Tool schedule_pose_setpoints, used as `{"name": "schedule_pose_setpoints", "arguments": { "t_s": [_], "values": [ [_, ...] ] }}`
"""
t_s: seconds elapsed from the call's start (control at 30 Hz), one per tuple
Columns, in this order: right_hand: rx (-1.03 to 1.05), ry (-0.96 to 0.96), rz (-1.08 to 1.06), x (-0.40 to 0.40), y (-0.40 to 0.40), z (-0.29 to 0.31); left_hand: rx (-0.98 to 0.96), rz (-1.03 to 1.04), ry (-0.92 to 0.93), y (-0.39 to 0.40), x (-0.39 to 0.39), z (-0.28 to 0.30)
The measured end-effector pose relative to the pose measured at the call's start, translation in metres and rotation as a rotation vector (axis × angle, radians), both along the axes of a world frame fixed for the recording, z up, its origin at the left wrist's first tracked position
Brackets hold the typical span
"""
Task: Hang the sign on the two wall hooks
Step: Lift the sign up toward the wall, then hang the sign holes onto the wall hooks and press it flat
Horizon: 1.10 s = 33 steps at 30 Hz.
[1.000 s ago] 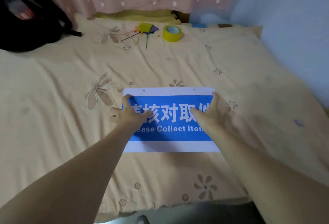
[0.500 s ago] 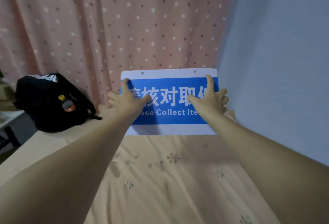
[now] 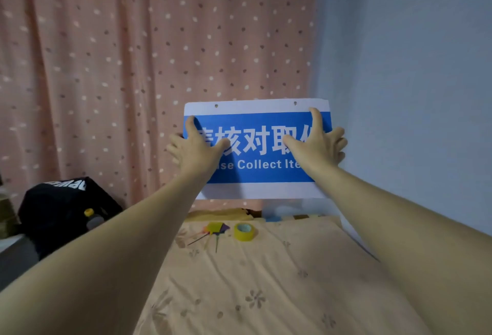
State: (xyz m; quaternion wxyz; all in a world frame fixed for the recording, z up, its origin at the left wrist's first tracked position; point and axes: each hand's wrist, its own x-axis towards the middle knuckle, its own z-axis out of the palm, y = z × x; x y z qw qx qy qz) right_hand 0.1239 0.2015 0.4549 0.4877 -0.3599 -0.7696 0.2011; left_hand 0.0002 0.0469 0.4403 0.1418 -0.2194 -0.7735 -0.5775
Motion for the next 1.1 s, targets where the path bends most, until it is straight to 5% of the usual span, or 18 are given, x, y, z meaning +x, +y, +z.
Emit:
{"name": "schedule_pose_setpoints", "arguments": {
  "t_s": [0.2, 0.43, 0.87, 1.1],
  "values": [
    [0.022, -0.049, -0.046, 0.017, 0.006, 0.000, 0.023, 0.015, 0.015, 0.021, 0.008, -0.004],
    [0.024, -0.012, -0.315, 0.136, 0.073, 0.011, 0.010, -0.239, 0.040, 0.127, 0.097, 0.006],
    [0.113, 0.013, -0.855, 0.443, 0.148, 0.049, 0.091, -0.763, 0.086, 0.310, 0.375, 0.039],
    [0.133, 0.015, -1.033, 0.539, 0.161, 0.063, 0.120, -0.932, 0.109, 0.363, 0.477, 0.055]
  ]
}}
